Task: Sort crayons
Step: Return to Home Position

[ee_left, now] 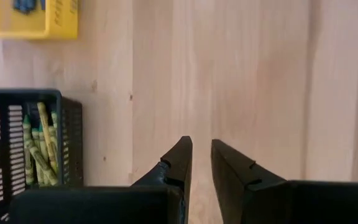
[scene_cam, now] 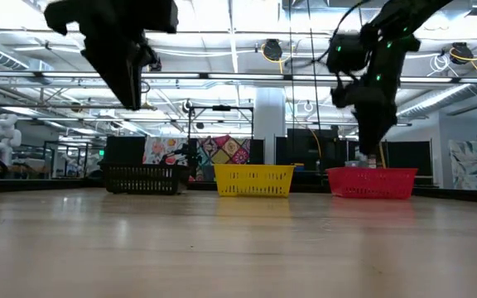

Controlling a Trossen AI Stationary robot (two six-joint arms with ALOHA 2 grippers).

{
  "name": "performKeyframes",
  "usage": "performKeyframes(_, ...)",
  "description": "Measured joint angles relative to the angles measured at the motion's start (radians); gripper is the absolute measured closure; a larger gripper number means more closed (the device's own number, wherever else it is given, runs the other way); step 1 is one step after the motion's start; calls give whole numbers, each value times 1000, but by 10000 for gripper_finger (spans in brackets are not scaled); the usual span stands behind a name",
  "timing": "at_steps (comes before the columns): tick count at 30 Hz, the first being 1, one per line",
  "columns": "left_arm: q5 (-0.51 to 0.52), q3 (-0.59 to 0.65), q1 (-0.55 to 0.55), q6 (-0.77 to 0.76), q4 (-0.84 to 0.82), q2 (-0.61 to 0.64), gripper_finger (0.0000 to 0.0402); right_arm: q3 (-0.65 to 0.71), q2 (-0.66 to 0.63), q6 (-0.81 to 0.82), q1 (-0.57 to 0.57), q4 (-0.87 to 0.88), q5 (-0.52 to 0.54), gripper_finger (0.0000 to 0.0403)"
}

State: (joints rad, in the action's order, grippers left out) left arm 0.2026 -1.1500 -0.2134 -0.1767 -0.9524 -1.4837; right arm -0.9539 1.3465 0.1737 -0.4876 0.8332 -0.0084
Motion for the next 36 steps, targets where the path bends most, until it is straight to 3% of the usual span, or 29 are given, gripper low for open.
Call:
performKeyframes(17, 230, 0, -171, -132, 61, 387, 343, 0, -503, 90, 128, 9, -23, 312)
performKeyframes(25, 404, 8, -281, -132, 91, 517, 343, 0, -660, 129, 189, 12, -23, 312)
performKeyframes(30, 473, 136, -353, -131, 201, 634, 343, 4, -712, 120, 231, 25, -23, 312)
performKeyframes(36, 480, 405, -417, -157, 423, 796, 343, 44, -765, 127, 274, 2, -23, 312)
